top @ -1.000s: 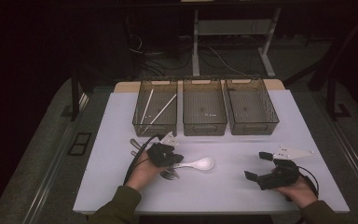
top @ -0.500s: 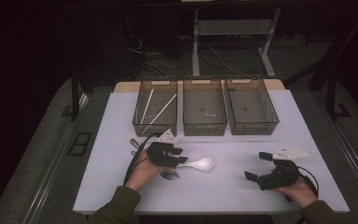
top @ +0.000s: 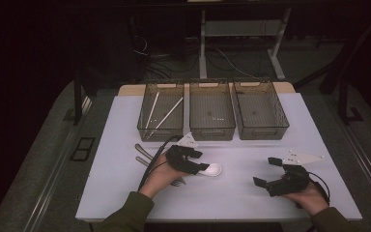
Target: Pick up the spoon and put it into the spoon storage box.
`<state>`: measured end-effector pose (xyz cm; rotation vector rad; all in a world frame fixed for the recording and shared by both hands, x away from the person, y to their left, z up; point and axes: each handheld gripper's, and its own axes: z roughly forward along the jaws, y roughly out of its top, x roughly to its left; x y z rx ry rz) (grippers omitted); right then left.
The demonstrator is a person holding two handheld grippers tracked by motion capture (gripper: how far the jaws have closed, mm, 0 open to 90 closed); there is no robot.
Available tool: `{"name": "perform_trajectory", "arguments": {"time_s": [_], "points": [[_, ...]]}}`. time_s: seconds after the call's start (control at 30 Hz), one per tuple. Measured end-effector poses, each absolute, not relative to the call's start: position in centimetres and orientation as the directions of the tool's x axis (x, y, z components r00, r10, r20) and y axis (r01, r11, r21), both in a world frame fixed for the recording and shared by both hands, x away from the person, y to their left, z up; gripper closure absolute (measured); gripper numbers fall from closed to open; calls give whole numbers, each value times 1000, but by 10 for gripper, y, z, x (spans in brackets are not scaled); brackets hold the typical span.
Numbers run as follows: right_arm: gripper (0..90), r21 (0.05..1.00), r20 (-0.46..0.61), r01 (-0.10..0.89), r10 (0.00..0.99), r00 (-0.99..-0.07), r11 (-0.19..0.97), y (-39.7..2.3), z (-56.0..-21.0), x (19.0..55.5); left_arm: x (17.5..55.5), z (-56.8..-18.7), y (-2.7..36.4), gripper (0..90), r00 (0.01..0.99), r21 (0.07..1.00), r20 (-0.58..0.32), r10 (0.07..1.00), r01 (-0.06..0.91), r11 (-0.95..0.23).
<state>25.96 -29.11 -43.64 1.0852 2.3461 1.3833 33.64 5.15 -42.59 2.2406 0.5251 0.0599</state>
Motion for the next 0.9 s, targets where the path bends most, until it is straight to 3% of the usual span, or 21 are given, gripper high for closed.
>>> {"name": "perform_trajectory", "arguments": {"time_s": [0.27, 0.8, 0.9], "points": [[8, 825, 183, 489, 685, -706, 283, -292, -436, 259, 342, -430, 25, 434, 924, 732, -139, 357, 339, -591], [8, 827, 177, 483, 682, -709, 288, -292, -436, 258, 338, -441, 23, 427, 925, 671, -156, 345, 356, -650], [8, 828, 178, 483, 682, -709, 286, -292, -435, 257, 340, -441, 23, 427, 939, 663, -124, 321, 319, -677]]}}
